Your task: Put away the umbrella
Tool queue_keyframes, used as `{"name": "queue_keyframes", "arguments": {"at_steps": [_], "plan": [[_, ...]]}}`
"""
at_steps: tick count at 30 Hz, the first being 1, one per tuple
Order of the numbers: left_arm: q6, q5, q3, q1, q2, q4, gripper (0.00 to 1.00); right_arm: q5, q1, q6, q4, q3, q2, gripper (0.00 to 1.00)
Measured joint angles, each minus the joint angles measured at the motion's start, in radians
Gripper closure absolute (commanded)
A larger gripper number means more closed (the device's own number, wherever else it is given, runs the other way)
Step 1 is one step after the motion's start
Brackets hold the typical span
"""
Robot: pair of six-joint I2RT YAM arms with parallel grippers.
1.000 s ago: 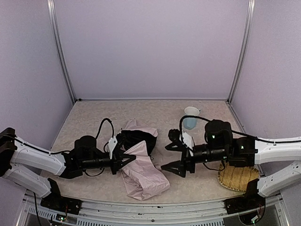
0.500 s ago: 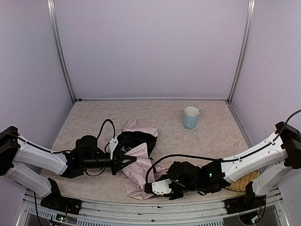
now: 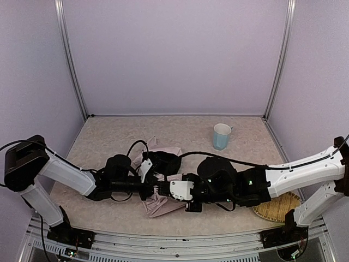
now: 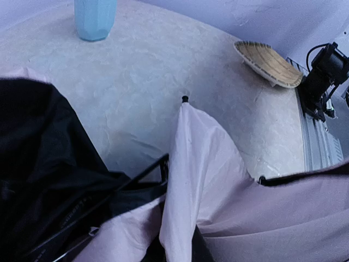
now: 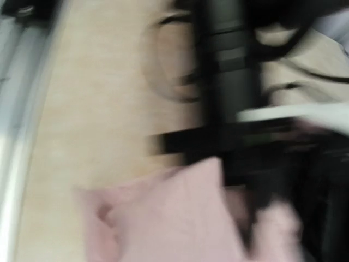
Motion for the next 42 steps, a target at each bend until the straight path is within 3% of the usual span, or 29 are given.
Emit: {"name": "queue_keyframes", "arguments": {"at_steps": [8,10,14,17,21,26,30,33,42], "plan": [[-0.085,0.084,0.029,0.016,0.229,0.159,0.92,-0.126,-0.225,0.076,0.091,0.045,0.109,1.0],[-0.099,0.11,0.06,0.031,0.27,0.18,0.88,-0.159,-0.25,0.096,0.113,0.054,0.132,1.0],[-0.122,0.158,0.104,0.06,0.301,0.177,0.52,-0.227,-0.264,0.135,0.125,0.061,0.128,1.0],[-0.13,0.175,0.112,0.068,0.271,0.131,0.33,-0.264,-0.264,0.17,0.125,0.051,0.093,1.0],[-0.102,0.139,0.126,0.071,0.117,-0.036,0.14,-0.286,-0.264,0.219,0.127,-0.026,-0.018,1.0],[-0.04,0.081,0.198,0.09,-0.083,-0.201,0.02,-0.301,-0.264,0.25,0.121,-0.082,-0.075,1.0],[-0.011,0.017,0.221,0.121,-0.207,-0.267,0.01,-0.315,-0.257,0.262,0.097,-0.086,-0.075,1.0],[-0.014,-0.045,0.22,0.166,-0.205,-0.293,0.02,-0.321,-0.243,0.263,0.078,-0.086,-0.075,1.0],[-0.053,-0.119,0.243,0.209,0.197,-0.34,0.26,-0.358,-0.209,0.264,0.039,-0.052,-0.072,1.0]]}}
